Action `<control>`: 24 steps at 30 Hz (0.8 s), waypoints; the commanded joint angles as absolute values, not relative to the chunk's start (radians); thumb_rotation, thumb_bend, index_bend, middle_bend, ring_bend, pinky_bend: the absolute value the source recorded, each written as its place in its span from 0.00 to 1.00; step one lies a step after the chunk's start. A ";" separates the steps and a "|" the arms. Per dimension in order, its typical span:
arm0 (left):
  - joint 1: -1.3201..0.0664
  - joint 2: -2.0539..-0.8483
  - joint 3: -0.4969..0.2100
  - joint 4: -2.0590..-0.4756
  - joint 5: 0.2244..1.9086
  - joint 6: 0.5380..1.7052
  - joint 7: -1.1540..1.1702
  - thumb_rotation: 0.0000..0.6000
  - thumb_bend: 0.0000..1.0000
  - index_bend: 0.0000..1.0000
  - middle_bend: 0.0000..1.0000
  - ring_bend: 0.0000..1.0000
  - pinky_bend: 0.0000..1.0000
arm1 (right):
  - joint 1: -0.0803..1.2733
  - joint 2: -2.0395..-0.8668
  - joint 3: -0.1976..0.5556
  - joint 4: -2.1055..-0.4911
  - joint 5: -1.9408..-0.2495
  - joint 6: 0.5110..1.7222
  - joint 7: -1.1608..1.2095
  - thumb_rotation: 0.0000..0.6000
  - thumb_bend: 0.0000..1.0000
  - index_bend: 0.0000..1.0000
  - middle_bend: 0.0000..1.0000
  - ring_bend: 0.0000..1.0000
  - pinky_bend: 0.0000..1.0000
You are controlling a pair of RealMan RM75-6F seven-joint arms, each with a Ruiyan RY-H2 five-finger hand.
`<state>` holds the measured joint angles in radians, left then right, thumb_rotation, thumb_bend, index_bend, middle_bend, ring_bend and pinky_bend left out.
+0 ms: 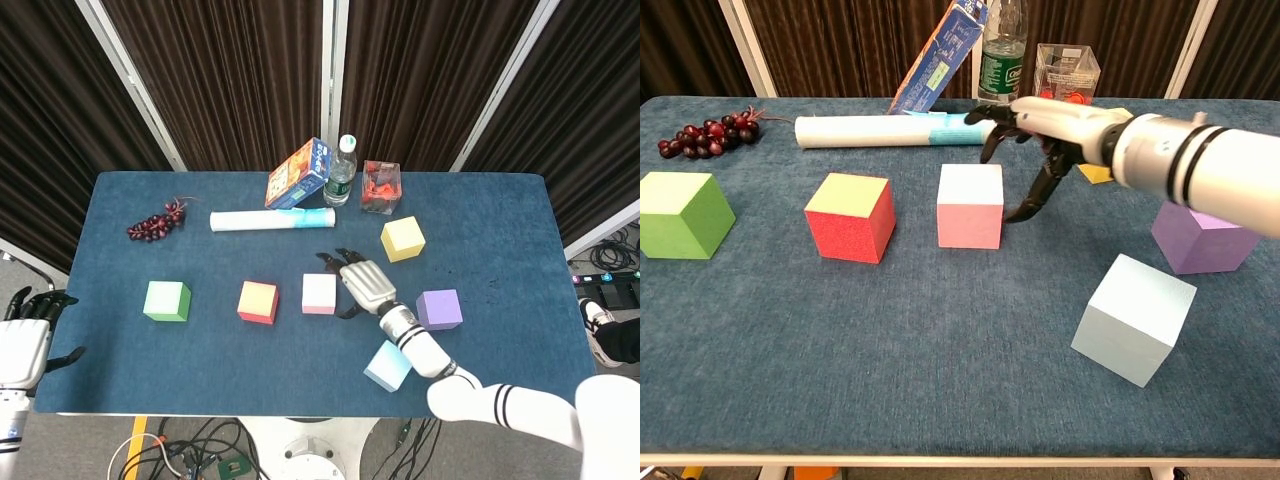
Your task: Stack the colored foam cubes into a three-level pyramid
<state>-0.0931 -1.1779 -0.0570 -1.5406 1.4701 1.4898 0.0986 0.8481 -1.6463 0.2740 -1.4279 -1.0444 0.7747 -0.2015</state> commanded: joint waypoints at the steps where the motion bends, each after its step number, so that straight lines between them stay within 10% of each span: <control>1: -0.093 -1.179 -0.057 -1.537 1.470 1.489 0.095 1.00 0.00 0.28 0.24 0.20 0.10 | 0.867 -1.681 0.279 -1.399 -1.033 0.774 -0.190 1.00 0.05 0.00 0.22 0.04 0.13; 24: -0.095 -1.184 -0.056 -1.514 1.472 1.487 0.074 1.00 0.00 0.28 0.24 0.21 0.10 | 0.906 -1.849 0.296 -1.269 -1.053 0.845 -0.145 1.00 0.20 0.13 0.41 0.11 0.13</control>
